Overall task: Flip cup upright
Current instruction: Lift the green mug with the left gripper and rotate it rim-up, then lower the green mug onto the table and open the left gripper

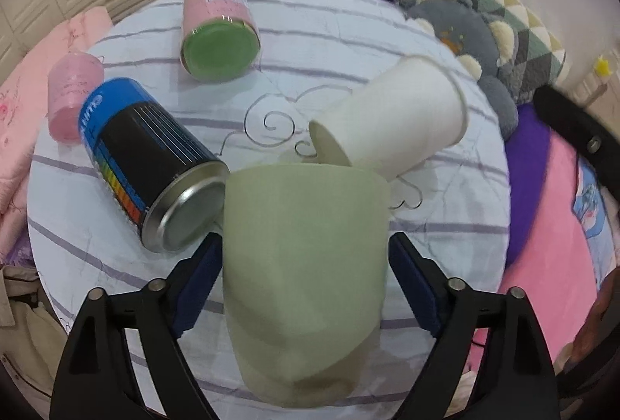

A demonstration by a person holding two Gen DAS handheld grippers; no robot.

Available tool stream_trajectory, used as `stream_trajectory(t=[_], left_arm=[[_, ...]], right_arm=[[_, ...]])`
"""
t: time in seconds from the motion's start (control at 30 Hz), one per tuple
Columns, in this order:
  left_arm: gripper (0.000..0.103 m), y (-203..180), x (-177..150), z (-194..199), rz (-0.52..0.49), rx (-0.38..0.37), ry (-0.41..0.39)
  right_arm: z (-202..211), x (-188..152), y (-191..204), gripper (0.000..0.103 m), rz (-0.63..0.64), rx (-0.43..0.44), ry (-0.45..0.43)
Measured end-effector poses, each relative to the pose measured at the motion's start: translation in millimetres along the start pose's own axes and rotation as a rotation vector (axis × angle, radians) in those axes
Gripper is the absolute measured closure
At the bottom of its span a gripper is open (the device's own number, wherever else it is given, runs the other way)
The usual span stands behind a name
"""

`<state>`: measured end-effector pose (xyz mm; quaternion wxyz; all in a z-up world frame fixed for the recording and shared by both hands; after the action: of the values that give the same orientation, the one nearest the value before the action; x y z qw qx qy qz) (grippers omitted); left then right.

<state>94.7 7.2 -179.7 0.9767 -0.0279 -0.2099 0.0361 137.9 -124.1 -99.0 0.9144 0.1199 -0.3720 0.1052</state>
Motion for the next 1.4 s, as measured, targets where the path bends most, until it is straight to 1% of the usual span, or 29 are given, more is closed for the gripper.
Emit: stream_trajectory(t=[0.03, 0.1, 0.27, 0.37, 0.43, 0.53, 0.63, 0.7, 0.77, 0.87, 1.0, 1.2, 1.3, 1.4], left_arm=[[0.008, -0.8, 1.4, 3.4, -0.004, -0.003, -0.009], [0.005, -0.8, 2.0, 11.5, -0.016, 0.007, -0.036], [0.005, 2.0, -1.9, 31.9, -0.048, 0.028, -0.099], [0.004, 3.6, -1.3, 43.8, -0.062, 0.015, -0.139], [0.0, 7.6, -3.4, 51.8, -0.071, 0.012, -0.17], [0.0, 14.0, -8.2, 66.0, -0.09, -0.005, -0.234], [0.0, 20.1, -14.6, 75.7, -0.098, -0.005, -0.258], [0.0, 23.9, -19.6, 81.3, -0.101, 0.0, -0.265], [0.0, 28.6, -25.1, 88.6, -0.093, -0.005, -0.287], [0.0, 34.1, -31.6, 100.8, -0.089, -0.009, -0.333], [0.0, 33.1, -36.2, 109.4, -0.108, -0.018, -0.368], [0.0, 34.6, -41.3, 117.0, -0.091, -0.036, -0.393], [0.0, 33.4, -44.8, 120.1, -0.102, -0.021, -0.4], [0.0, 32.6, -47.7, 121.9, -0.104, -0.026, -0.404]], right_arm=[[0.5, -0.7, 2.4, 0.022, 0.002, 0.007, 0.003], [1.8, -2.2, 6.1, 0.022, 0.003, 0.013, 0.006], [12.8, -5.2, 13.8, 0.022, 0.012, 0.0, -0.021], [22.4, -6.1, 16.2, 0.022, 0.011, -0.018, -0.041], [31.2, -6.3, 18.1, 0.022, 0.012, -0.037, -0.065], [43.1, -7.4, 21.9, 0.022, 0.003, -0.047, -0.095], [51.1, -10.9, 27.2, 0.022, -0.012, -0.035, -0.1], [54.2, -15.2, 33.0, 0.022, -0.027, -0.005, -0.081], [57.0, -19.4, 36.8, 0.022, -0.034, 0.005, -0.073], [66.2, -25.2, 44.7, 0.022, -0.031, 0.0, -0.097], [77.3, -28.6, 49.9, 0.022, -0.031, -0.008, -0.129], [87.4, -32.0, 53.2, 0.022, -0.023, -0.02, -0.148], [87.4, -34.7, 54.3, 0.022, -0.023, -0.015, -0.133], [85.4, -37.1, 54.5, 0.022, -0.032, -0.004, -0.116]])
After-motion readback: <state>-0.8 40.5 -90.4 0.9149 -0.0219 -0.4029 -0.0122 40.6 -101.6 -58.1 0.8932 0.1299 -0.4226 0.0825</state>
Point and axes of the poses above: each gripper's, at about its wrist camera, not at the fingertips, and z roughly against the way its jaws point, y to its left, x to its top, the point moved 6 cm from there along -z, roughly the way its jaws point, and after that the axes turned 5 degrees about -z, right-handed, at the moved point
